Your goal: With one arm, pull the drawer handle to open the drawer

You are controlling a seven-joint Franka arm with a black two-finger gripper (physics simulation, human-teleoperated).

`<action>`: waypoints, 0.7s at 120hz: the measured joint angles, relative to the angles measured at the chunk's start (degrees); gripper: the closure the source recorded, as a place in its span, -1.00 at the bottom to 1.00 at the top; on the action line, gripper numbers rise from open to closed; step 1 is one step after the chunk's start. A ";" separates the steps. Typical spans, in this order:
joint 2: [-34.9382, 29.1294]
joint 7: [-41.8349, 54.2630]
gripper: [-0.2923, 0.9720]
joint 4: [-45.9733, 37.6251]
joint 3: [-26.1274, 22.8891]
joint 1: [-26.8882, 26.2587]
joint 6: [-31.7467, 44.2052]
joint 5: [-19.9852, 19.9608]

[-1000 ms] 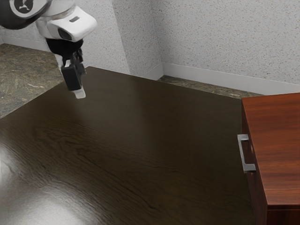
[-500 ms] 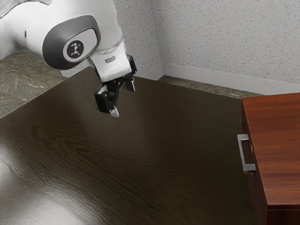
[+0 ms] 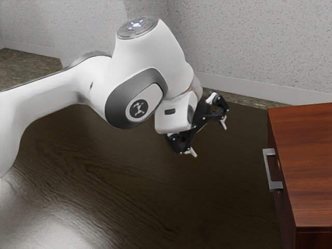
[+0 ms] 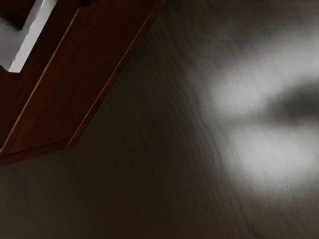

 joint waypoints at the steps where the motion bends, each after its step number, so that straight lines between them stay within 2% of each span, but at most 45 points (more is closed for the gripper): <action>1: 0.00 0.40 -0.54 -0.03 0.00 -0.06 0.22 -0.12; 42: -0.63 13.93 -0.54 -3.75 0.18 0.86 5.88 -1.56; 84: -0.53 22.44 -0.54 -4.44 0.19 1.82 8.04 -1.64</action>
